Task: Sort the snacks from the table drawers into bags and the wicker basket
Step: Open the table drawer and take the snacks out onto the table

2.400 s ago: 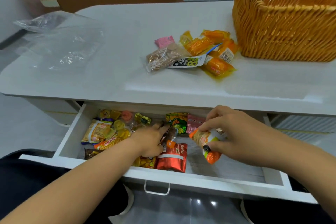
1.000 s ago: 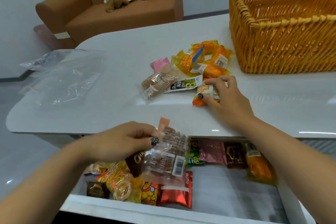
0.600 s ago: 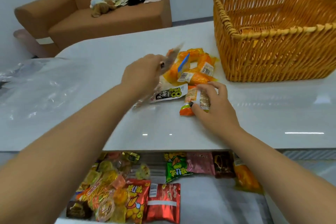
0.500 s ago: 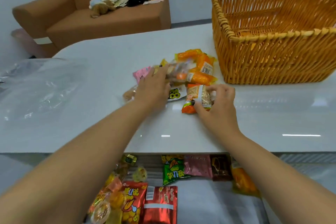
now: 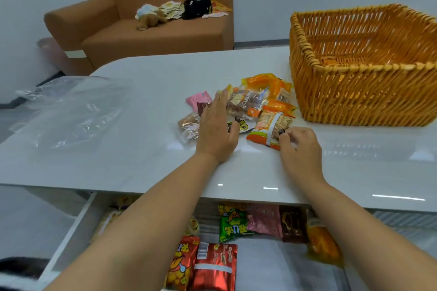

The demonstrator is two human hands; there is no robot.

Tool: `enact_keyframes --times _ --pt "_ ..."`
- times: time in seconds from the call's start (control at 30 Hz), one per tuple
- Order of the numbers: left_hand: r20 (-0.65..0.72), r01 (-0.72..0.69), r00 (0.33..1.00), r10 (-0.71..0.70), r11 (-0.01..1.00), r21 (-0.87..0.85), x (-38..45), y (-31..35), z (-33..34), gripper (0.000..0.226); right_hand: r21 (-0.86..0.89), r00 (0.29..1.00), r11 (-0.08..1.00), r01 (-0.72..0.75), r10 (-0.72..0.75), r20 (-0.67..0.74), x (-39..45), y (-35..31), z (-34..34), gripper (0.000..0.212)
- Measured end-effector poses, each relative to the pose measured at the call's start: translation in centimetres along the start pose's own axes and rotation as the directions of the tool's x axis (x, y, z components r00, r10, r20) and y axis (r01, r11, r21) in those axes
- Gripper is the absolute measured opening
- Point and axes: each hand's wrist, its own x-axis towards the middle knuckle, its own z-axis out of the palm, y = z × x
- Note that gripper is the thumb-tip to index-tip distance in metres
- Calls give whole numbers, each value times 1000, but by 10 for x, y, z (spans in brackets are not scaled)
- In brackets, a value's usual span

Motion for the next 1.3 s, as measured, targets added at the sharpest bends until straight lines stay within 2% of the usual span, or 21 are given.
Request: enact_keyframes --times 0.13,0.2,0.23,0.27,0.3,0.37,0.43,0.47,0.5,0.53,0.6,0.67,0.7,0.77,0.83,0.9,0.93,1.03,1.13,1.2,1.3 --pt "-12 113 993 -115 990 -82 -28 -2 -12 63 27 999 999 -30 30 -11 -8 -4 -1 21" --pt "38 144 989 -140 984 -109 -43 -5 -22 63 12 999 1000 -13 13 -29 -22 -9 2 18" --pt "78 146 987 -138 984 -104 -51 -6 -29 63 -50 997 997 63 -66 -44 -32 -11 4 16" --pt "122 139 984 -128 986 -91 -61 -7 -37 63 -147 977 968 203 -210 -31 -46 -15 6 15" --pt "160 127 981 -112 988 -89 -73 -9 -48 62 -219 922 897 384 -386 36 -62 -20 10 16" --pt "221 94 973 -60 985 -144 -102 -13 -72 61 -184 714 693 697 -649 263 -99 -30 20 19" --pt "252 59 968 -10 981 -186 -137 -22 -99 67 -14 471 525 851 -750 464 -135 -38 32 16" --pt "261 42 965 9 981 -191 -155 -29 -113 67 68 377 488 870 -748 546 -150 -39 36 14" --pt "263 34 965 18 981 -191 -170 -35 -127 65 126 337 516 848 -706 623 -162 -36 40 15" --pt "263 49 965 4 979 -195 -179 -39 -143 59 147 360 596 790 -644 675 -169 -33 42 20" --pt "259 118 964 -66 975 -191 -184 -46 -169 43 95 537 807 583 -471 700 -174 -23 41 29" --pt "284 169 950 -131 979 -115 -182 -60 -188 33 -11 652 910 414 -289 701 -173 -11 37 21" --pt "330 225 925 -187 971 -81 -184 -69 -193 33 -71 672 921 382 -224 705 -173 -7 37 14" --pt "437 383 833 -339 924 -14 -190 -92 -200 32 -142 662 922 360 -145 736 -177 -4 40 10" --pt "546 497 694 -469 861 107 -199 -116 -199 28 -173 632 915 364 -106 768 -184 -8 47 11" --pt "639 466 570 -516 844 265 -204 -134 -194 43 -160 628 919 361 -112 770 -190 -19 59 13" --pt "662 418 533 -527 844 335 -204 -139 -193 54 -151 623 925 348 -108 775 -191 -27 67 16" --pt "622 372 511 -594 805 463 -209 -158 -194 68 -175 561 932 317 -36 827 -194 -58 104 34" --pt "525 425 545 -654 755 499 -211 -180 -199 56 -243 440 897 368 62 896 -201 -84 157 60" --pt "509 419 563 -651 756 504 -211 -187 -199 66 -324 368 815 480 148 918 -211 -95 186 80" --pt "584 378 509 -632 774 508 -213 -187 -186 94 -406 370 632 660 198 908 -227 -99 209 96"
